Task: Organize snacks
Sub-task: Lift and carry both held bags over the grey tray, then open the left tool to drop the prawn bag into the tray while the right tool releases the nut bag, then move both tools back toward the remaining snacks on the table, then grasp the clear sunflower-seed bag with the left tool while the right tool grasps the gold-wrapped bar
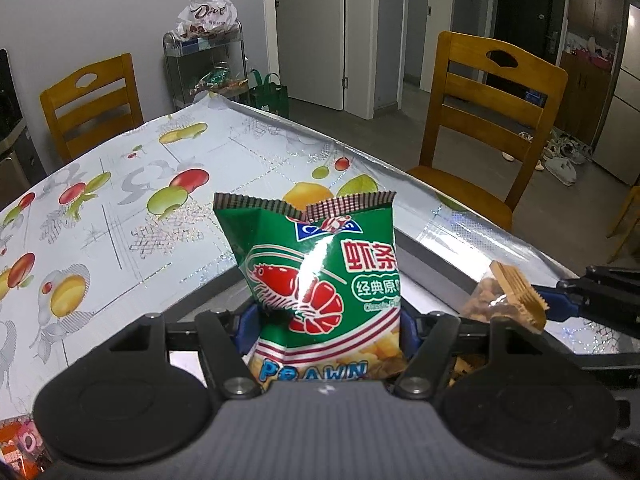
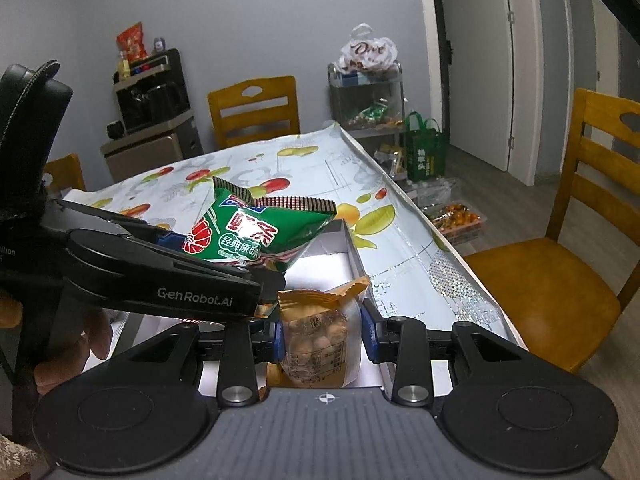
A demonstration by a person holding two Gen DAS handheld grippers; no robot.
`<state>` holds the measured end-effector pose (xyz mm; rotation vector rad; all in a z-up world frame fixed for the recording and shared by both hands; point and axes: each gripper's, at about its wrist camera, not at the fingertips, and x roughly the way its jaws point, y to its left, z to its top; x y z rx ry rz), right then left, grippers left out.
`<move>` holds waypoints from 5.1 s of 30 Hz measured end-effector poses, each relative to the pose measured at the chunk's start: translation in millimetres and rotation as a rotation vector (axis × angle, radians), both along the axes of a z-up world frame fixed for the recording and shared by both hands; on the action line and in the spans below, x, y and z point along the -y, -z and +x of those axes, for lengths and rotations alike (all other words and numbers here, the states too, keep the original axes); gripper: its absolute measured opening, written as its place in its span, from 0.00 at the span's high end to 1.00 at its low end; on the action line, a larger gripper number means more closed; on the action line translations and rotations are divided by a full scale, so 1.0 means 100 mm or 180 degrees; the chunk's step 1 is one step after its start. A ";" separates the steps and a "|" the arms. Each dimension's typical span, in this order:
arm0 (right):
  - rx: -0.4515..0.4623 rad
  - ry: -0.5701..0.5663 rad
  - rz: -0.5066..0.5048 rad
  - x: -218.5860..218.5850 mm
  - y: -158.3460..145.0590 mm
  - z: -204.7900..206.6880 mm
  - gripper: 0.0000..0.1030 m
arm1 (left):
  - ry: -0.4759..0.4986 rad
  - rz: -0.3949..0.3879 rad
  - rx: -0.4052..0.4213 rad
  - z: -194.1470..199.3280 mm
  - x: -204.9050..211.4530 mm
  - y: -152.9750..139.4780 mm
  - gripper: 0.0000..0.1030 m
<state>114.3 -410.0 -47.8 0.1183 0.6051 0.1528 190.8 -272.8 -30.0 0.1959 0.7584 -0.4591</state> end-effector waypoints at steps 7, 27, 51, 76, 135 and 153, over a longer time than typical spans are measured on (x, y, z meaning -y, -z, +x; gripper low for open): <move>0.0062 0.0042 -0.0013 0.00 -0.03 -0.03 0.62 | -0.0020 -0.0076 0.0011 -0.02 -0.04 -0.03 0.28; 0.0247 0.0302 0.0133 0.12 -0.21 -0.18 0.19 | -0.0138 -0.0376 0.0161 -0.20 -0.33 -0.27 0.06; 0.0309 0.0365 0.0055 -0.09 -0.39 -0.37 0.13 | -0.0207 -0.0504 0.0280 -0.62 -0.73 -0.50 0.05; 0.0275 0.0023 -0.0137 -0.90 -0.42 -0.57 0.11 | -0.0797 -0.0309 0.0443 -1.14 -1.80 -0.53 0.05; -0.0206 -0.1474 -0.0152 -1.88 0.18 -0.99 0.16 | -0.0616 -0.0143 0.0507 -0.89 -2.09 0.15 0.05; -0.0193 -0.1541 -0.0003 -1.81 0.17 -1.08 0.16 | -0.0454 -0.0233 0.0108 -0.52 -2.06 0.51 0.31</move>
